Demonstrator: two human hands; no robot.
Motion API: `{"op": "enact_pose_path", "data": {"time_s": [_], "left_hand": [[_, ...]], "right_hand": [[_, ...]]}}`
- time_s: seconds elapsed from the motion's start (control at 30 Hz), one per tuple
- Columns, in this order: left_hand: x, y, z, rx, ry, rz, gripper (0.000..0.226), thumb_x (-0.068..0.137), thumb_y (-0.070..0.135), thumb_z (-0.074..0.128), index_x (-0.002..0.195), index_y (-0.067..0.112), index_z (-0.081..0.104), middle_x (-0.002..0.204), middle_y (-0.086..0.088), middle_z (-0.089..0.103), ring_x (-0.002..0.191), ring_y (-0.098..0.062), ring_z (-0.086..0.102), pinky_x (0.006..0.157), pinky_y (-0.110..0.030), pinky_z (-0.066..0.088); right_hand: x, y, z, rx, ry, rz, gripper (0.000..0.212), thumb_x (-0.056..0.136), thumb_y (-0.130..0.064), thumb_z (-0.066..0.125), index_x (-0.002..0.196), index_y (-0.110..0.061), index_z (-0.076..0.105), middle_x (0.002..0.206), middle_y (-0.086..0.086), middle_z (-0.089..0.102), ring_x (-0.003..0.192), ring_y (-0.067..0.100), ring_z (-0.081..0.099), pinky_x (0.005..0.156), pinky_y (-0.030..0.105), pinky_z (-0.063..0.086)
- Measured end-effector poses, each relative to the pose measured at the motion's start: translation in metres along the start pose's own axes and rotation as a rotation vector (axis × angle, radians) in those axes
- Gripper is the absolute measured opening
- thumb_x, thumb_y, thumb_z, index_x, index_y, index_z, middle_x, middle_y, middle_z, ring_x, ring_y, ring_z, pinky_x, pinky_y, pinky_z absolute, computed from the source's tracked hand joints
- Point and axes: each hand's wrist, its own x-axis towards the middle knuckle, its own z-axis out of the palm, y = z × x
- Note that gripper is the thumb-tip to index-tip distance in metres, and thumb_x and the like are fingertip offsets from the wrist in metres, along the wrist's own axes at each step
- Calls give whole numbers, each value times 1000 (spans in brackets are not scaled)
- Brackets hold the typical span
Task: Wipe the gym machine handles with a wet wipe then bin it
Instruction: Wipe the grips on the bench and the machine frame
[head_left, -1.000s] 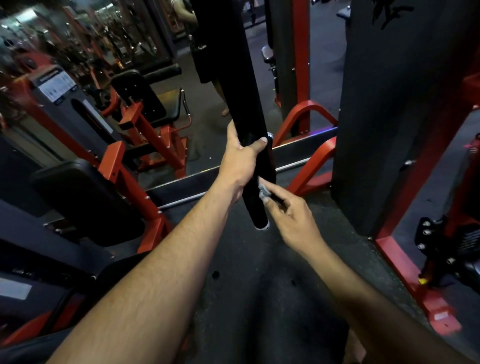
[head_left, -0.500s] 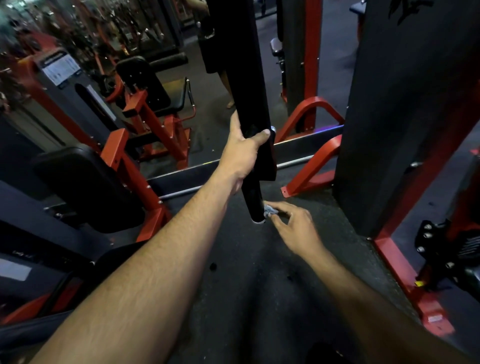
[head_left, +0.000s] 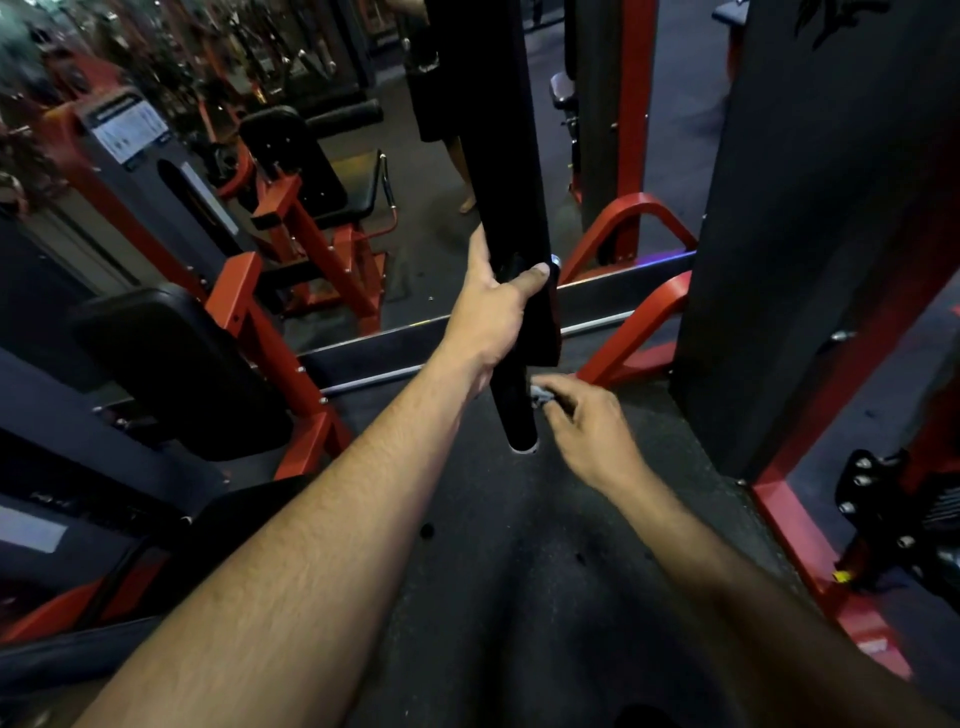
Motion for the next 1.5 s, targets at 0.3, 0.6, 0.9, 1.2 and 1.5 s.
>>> {"op": "enact_pose_path", "data": {"time_s": [0.3,0.6,0.9,1.2,1.5], "left_hand": [[-1,0,-2,18,-4,8,56,95,16,66,144,29,42,120,11,68,115,-16,66,100,-44,50],[0,-3,-1,15,23,25,55,95,13,66,144,23,44,120,9,68,116,-12,66,108,-42,49],[-5,1,-2,108,39,-19,58,95,23,68,146,34,42,132,14,64,124,-13,61,112,-53,43],[-59,-36,6,-267,292,-225,71,96,72,28,141,25,57,127,8,71,123,-12,62,94,-36,52],[-121,-141,49,-635,457,-413,63,106,60,18,135,18,56,93,-12,70,88,-30,72,73,-39,57]], "right_hand": [[4,22,7,-143,-236,92,32,94,-1,55,118,-15,70,112,-4,71,106,12,64,94,28,48],[33,-34,-16,623,-170,121,30,97,9,52,102,-14,70,92,-6,71,92,3,64,86,19,51],[22,25,-1,-24,-379,-26,21,93,1,54,97,-15,66,88,-12,61,90,3,59,77,20,38],[24,33,-40,-130,-423,-197,36,91,0,58,119,-18,72,116,-5,71,107,13,65,97,28,49],[67,-38,-87,-300,-398,-1163,35,94,-5,61,129,-3,64,121,15,58,102,22,63,69,36,59]]}}
